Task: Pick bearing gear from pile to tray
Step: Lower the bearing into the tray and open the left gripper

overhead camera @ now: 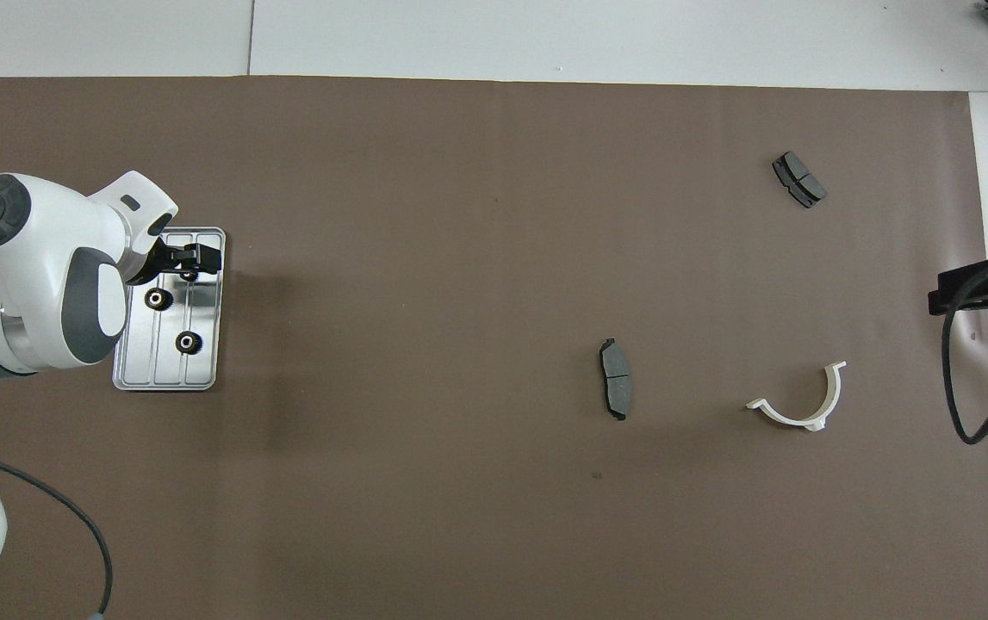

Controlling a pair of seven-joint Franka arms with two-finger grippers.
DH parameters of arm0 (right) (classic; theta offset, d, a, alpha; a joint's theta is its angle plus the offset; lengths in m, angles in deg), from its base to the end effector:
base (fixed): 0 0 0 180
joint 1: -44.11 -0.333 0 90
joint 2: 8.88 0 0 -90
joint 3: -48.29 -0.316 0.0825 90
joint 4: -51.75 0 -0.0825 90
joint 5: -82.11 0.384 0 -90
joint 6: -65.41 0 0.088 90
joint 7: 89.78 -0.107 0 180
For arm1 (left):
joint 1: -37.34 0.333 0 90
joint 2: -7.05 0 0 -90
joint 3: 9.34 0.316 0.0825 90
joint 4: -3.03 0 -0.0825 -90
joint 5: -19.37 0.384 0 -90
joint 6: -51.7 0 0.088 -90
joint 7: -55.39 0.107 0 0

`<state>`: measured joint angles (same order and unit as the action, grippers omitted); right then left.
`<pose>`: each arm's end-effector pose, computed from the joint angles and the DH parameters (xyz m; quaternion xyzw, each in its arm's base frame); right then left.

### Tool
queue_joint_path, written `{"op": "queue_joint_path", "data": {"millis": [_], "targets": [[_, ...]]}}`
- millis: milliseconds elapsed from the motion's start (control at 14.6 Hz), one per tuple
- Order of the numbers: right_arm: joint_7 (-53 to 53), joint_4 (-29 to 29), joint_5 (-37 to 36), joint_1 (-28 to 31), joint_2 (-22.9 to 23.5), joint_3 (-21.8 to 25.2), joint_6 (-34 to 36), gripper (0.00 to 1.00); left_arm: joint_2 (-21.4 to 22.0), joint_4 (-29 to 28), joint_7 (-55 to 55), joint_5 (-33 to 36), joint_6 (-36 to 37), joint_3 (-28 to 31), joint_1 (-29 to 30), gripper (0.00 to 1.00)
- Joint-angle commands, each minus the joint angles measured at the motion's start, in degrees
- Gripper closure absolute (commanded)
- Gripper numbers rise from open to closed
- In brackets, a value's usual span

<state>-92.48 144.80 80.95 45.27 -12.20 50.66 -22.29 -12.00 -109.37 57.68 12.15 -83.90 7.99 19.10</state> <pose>0.5306 -0.0356 0.6275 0.9983 -0.0545 -0.0178 0.0088 0.6190 -0.0198 0.3208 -0.9990 -0.0052 -0.0452 0.0028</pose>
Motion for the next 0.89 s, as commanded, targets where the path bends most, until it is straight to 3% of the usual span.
{"op": "queue_joint_path", "data": {"millis": [0,205,616,822], "targets": [[-0.82,1.53,0.45,0.16,-1.42,-0.26,-0.46,0.0,1.46,0.08,1.14,-0.34,-0.37,-0.45,0.48,0.0],[-0.82,1.53,0.45,0.16,-1.42,-0.26,-0.46,0.0,5.32,1.38,1.84,-0.25,3.74,-0.45,-0.31,0.0],[-0.82,1.53,0.45,0.16,-1.42,-0.26,-0.46,0.0,8.59,10.69,1.85,-0.17,21.85,-0.63,-0.22,0.0],[-0.82,1.53,0.45,0.16,-1.42,-0.26,-0.46,0.0,9.29,12.38,2.02,1.76,23.72,-0.63,0.39,0.0]]}}
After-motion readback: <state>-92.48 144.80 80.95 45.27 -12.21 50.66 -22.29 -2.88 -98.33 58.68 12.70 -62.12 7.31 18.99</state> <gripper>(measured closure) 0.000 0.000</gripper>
